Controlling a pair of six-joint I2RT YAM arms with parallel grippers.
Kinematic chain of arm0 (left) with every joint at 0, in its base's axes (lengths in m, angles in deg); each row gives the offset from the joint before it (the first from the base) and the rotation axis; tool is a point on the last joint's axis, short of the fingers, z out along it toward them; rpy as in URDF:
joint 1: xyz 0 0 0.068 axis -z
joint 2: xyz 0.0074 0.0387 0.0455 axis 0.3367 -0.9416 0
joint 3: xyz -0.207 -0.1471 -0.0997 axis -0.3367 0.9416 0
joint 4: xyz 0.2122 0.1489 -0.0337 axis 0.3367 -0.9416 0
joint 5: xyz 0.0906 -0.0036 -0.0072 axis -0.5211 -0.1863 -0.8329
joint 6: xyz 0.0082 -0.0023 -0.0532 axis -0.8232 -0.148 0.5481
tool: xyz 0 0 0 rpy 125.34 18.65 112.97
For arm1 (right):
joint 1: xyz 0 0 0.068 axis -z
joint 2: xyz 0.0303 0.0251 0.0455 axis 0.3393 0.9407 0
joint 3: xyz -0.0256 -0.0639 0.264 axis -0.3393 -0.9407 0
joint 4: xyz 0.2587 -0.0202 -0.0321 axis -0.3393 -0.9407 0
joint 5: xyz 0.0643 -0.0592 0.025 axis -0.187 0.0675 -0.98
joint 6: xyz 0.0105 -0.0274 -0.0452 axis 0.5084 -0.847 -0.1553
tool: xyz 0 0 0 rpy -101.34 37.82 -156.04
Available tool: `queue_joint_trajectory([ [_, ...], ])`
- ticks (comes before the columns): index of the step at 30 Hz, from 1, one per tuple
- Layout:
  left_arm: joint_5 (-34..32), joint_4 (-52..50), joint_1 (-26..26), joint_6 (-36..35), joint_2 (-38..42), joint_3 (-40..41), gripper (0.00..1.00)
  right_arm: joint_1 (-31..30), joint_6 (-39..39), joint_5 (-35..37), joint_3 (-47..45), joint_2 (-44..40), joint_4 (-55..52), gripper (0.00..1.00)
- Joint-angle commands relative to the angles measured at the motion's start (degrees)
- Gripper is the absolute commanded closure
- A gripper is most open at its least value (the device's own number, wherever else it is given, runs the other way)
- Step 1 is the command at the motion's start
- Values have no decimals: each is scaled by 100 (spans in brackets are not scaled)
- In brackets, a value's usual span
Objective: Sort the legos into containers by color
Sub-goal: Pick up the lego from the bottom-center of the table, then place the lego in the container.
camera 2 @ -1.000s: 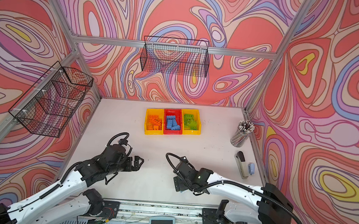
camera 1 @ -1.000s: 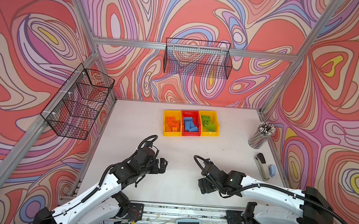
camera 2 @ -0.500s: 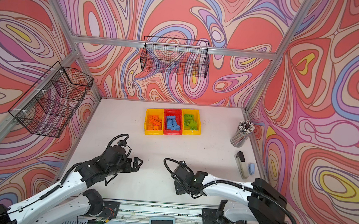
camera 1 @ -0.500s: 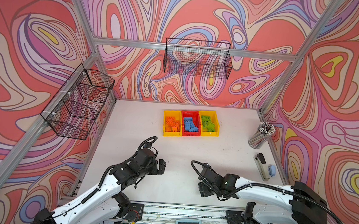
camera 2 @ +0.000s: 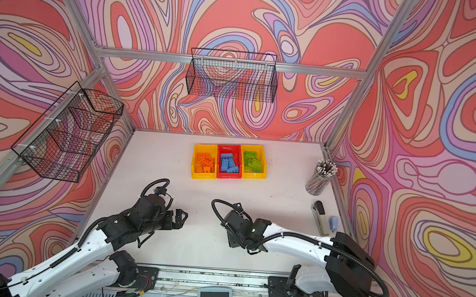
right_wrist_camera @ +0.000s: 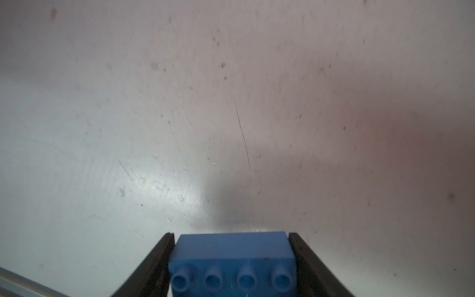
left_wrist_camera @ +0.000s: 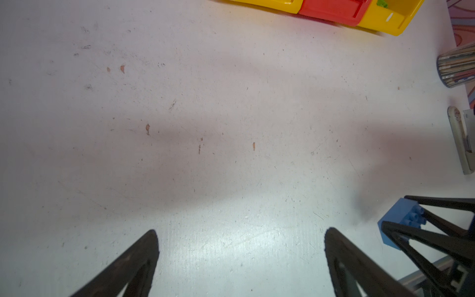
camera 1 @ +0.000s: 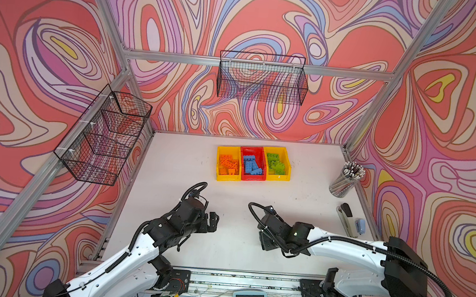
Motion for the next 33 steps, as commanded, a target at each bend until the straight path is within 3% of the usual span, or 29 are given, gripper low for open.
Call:
queue_joint_trajectory([
  [1, -178, -123, 16, 29, 22, 23, 0, 624, -562, 291, 554, 269, 327, 47],
  [9, -510, 11, 14, -227, -462, -233, 0, 2188, -1841, -230, 2933, 2205, 883, 45],
  [16, -846, 132, 3, -410, -796, -506, 0, 2704, -2184, -425, 5358, 4143, 436, 43],
  [19, -1045, 174, 7, -540, -906, -566, 0, 2837, -2279, -576, 6102, 4712, 269, 37],
  [21, -1216, 205, -2, -616, -1009, -616, 0, 2884, -2370, -690, 6483, 4979, 208, 25],
  [23, -1391, 270, -2, -681, -1142, -662, 0, 2889, -2486, -807, 6769, 5115, 187, 10],
  [25, -1489, 374, -2, -726, -1283, -713, 0, 2897, -2555, -890, 6935, 5128, 156, 3],
  [29, -1829, 685, -2, -821, -1625, -870, 0, 2893, -2642, -1091, 6819, 4822, 149, 2],
  [33, -2520, 1129, -2, -1119, -1907, -982, 0, 2892, -2694, -1282, 5755, 3931, 577, 2],
])
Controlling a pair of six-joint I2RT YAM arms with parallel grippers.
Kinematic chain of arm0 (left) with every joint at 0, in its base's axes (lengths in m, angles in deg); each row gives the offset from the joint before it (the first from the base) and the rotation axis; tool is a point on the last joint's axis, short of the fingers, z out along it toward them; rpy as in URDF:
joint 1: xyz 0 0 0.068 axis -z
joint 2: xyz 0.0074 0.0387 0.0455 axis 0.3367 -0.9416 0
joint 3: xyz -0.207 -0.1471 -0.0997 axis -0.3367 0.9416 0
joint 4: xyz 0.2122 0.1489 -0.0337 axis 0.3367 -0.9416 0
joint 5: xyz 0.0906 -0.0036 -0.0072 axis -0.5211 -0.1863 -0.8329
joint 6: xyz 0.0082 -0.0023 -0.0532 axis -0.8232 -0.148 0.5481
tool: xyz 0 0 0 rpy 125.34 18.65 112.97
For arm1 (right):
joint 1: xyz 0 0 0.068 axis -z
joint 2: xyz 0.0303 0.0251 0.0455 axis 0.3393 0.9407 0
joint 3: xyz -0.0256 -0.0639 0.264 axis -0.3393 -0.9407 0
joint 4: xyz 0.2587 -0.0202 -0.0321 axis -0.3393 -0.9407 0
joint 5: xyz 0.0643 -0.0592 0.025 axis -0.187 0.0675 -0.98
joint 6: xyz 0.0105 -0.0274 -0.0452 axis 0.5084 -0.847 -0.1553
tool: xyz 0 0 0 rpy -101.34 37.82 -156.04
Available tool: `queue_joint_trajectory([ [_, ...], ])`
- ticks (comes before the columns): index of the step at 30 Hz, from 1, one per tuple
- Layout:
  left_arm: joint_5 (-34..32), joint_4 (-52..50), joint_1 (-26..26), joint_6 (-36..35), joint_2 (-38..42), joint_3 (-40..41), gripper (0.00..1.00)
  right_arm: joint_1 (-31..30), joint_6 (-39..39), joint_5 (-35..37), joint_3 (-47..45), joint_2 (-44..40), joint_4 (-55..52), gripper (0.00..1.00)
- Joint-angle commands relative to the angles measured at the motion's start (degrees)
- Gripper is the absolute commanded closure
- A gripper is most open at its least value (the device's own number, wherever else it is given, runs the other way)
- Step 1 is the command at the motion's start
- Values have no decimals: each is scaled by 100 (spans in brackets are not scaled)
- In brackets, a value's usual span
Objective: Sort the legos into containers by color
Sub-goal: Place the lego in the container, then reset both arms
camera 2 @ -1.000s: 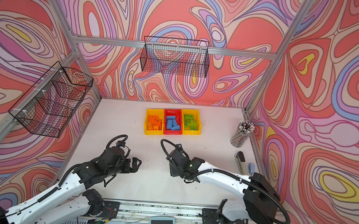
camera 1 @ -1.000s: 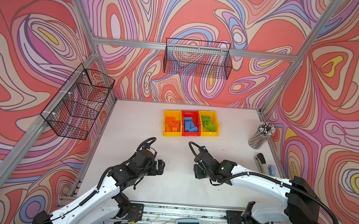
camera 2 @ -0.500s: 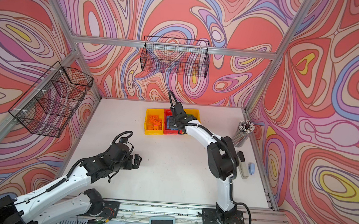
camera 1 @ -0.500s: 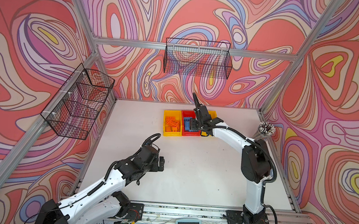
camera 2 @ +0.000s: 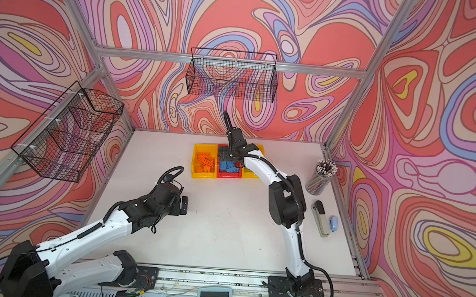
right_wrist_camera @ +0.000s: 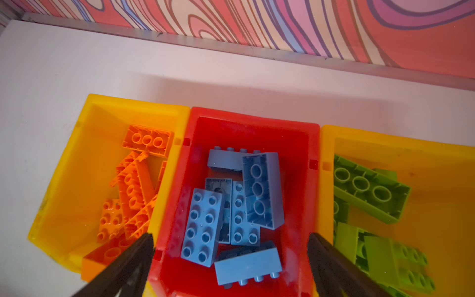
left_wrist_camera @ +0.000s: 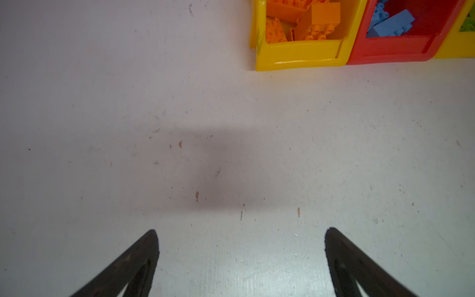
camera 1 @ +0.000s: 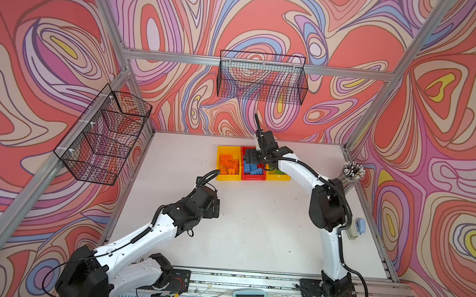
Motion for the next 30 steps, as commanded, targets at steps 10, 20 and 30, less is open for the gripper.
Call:
queue_joint_trajectory([
  [10, -1956, 3295, -120, -2287, -192, 378, 0, 40, -58, 1032, -4276, -3535, 1625, 2],
  [20, -433, 5733, -1402, -3642, -129, 1336, 0, 677, -275, 2094, -6907, -5518, 3251, 2],
  [30, -931, 6929, -1929, -3824, -617, 2128, 0, 967, -954, 2135, -8133, -5108, 5873, 2],
])
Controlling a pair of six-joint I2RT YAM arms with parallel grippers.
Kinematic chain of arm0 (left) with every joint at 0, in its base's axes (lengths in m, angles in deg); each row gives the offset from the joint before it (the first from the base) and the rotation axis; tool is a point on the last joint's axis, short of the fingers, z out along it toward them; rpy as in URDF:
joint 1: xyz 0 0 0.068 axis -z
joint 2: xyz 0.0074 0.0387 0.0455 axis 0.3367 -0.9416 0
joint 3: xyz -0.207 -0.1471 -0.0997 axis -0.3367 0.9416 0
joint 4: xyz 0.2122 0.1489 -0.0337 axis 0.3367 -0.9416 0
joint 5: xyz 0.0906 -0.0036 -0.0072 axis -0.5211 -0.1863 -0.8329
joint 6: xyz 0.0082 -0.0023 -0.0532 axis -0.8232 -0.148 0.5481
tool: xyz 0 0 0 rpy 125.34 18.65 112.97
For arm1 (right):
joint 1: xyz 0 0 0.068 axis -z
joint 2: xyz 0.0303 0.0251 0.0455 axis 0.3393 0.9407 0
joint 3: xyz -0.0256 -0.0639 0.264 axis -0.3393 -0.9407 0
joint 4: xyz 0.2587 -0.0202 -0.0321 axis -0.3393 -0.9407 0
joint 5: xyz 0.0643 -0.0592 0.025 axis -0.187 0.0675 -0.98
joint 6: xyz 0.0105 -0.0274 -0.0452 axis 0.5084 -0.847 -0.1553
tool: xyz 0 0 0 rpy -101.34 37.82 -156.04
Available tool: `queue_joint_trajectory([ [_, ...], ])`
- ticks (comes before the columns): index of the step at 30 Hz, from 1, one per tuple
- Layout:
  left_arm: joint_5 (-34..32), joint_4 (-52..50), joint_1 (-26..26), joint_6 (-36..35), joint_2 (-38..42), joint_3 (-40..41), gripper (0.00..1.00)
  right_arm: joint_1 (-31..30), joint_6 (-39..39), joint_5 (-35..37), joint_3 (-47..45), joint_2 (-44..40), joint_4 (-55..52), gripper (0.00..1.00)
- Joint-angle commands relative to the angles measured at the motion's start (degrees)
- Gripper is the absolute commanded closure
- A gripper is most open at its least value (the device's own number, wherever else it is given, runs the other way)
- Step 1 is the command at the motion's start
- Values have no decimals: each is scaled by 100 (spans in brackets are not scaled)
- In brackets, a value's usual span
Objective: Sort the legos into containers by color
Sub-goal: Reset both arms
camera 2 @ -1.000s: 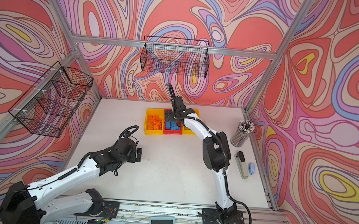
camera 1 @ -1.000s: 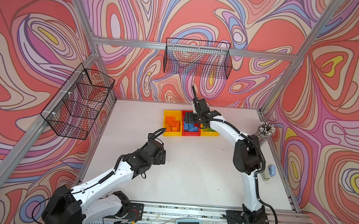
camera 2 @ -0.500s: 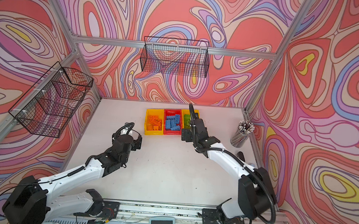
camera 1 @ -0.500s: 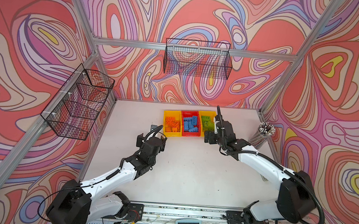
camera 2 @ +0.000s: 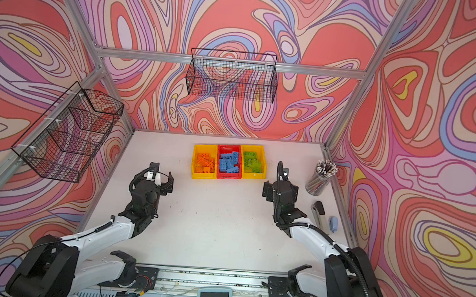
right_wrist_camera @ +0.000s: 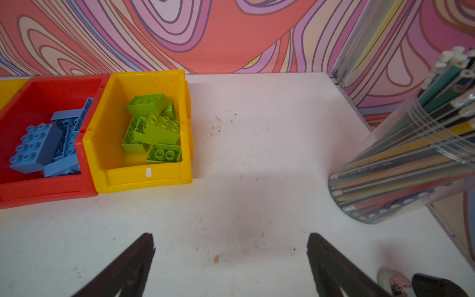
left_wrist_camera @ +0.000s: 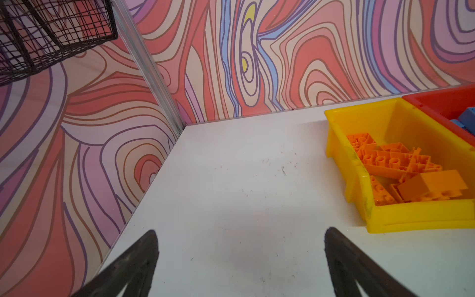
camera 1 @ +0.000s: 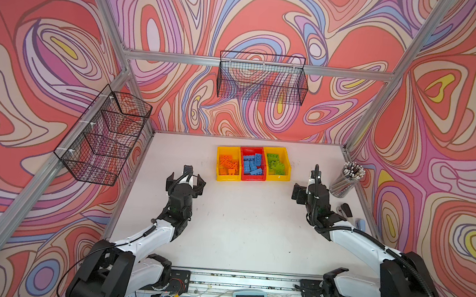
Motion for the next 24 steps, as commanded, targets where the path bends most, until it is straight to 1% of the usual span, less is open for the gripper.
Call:
queue_joint_trajectory([
  [1, -19, 772, -238, 62, -239, 292, 0, 51, -544, 152, -499, 133, 1707, 2],
  [3, 326, 796, -451, 272, -386, 335, 0, 134, -703, 69, -733, 211, 2261, 2],
  [4, 322, 694, -493, 307, -494, 274, 0, 189, -739, 36, -810, 287, 2494, 2],
  [7, 431, 832, -633, 303, -995, 152, 0, 377, -843, -48, -923, 593, 3081, 2],
  [9, 398, 1179, -694, 180, -1309, 117, 0, 487, -917, -35, -965, 831, 3501, 2],
  [12, 505, 1661, -894, 361, -1568, 256, 0, 761, -840, -281, -970, 1224, 3983, 2],
  [14, 675, 2211, -1063, 433, -1900, 350, 0, 893, -869, -412, -943, 1490, 4210, 2],
  [15, 822, 2251, -1081, 404, -1948, 336, 0, 980, -883, -550, -943, 1631, 4357, 2],
  [17, 1044, 1824, -1179, 556, -1848, 249, 0, 1152, -899, -856, -969, 1874, 4664, 2],
  [18, 1230, 1770, -1294, 642, -1946, 226, 0, 1245, -875, -1052, -971, 1995, 4784, 2],
  [20, 1403, 2207, -1423, 606, -2322, 165, 0, 1412, -779, -1322, -931, 2240, 4935, 2],
  [22, 1882, 867, -1526, 696, -2055, -280, 0, 1485, -773, -1485, -892, 2627, 5213, 2],
  [23, 2245, 1025, -1701, 730, -2162, -236, 0, 1484, -800, -1545, -844, 2621, 5173, 2],
  [24, 2398, 1355, -1797, 772, -2202, -151, 0, 1551, -736, -1686, -742, 2571, 4811, 2],
])
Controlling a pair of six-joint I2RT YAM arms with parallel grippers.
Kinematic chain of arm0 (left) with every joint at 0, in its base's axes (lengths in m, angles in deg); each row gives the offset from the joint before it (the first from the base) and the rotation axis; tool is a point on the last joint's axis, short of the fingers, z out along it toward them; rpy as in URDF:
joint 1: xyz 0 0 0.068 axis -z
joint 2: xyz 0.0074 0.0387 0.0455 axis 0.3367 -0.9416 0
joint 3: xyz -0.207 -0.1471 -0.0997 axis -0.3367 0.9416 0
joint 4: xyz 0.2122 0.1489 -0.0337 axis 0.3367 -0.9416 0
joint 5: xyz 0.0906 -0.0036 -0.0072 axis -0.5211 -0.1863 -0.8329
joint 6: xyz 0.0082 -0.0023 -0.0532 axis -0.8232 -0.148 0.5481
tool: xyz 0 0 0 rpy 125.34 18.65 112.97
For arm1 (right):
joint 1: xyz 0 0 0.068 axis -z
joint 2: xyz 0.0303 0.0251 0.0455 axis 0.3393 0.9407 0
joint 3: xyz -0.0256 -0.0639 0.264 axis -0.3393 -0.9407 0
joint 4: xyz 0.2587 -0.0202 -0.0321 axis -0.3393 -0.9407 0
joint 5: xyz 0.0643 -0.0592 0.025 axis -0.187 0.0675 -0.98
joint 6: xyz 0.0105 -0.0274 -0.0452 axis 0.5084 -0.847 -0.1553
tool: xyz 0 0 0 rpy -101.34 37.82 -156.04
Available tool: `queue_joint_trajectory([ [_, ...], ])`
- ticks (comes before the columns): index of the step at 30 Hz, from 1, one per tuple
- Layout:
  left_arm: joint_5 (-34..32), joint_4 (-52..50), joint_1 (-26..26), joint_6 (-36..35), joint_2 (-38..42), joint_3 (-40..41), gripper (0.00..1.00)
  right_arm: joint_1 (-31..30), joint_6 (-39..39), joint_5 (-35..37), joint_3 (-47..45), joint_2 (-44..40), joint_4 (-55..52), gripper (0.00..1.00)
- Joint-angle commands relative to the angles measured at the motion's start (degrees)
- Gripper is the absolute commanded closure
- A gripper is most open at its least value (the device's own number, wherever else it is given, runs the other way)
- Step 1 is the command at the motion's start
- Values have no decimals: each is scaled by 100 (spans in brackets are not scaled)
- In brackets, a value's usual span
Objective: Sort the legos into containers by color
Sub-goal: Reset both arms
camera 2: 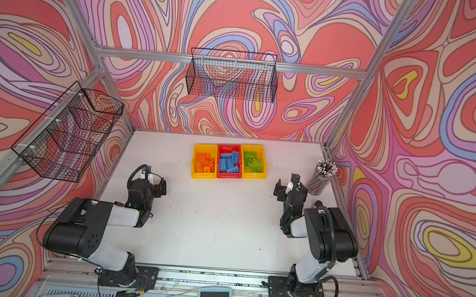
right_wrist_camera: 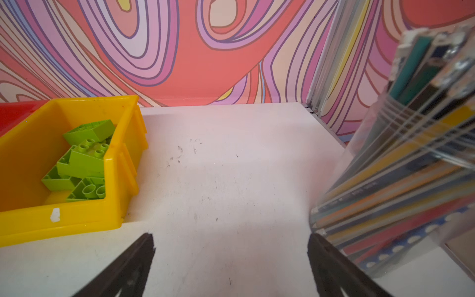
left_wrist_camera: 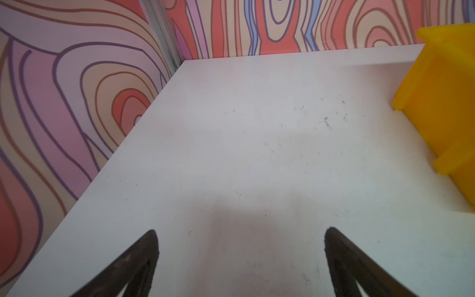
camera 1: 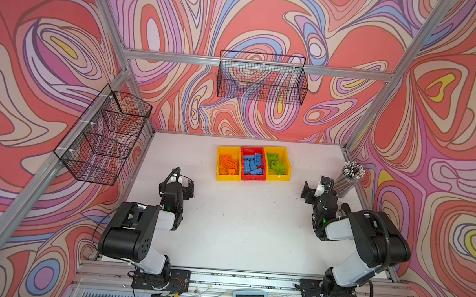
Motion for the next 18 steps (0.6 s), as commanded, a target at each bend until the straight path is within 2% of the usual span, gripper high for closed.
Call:
queue_joint_trajectory([
  [1, 843, -135, -235, 180, 27, -162, 0, 162, 66, -581, 148, 156, 299, 2],
  [2, 845, -366, -233, 182, 58, -224, 0, 235, 131, -642, 222, 118, 90, 2],
  [4, 829, 11, -236, 158, -57, -140, 0, 317, 185, -777, 207, 153, 170, 2],
  [6, 827, -255, -235, 191, 35, -191, 0, 315, 168, -769, 213, 152, 154, 2],
  [18, 818, -67, -228, 199, 6, -126, 0, 315, 142, -713, 194, 131, 171, 2],
])
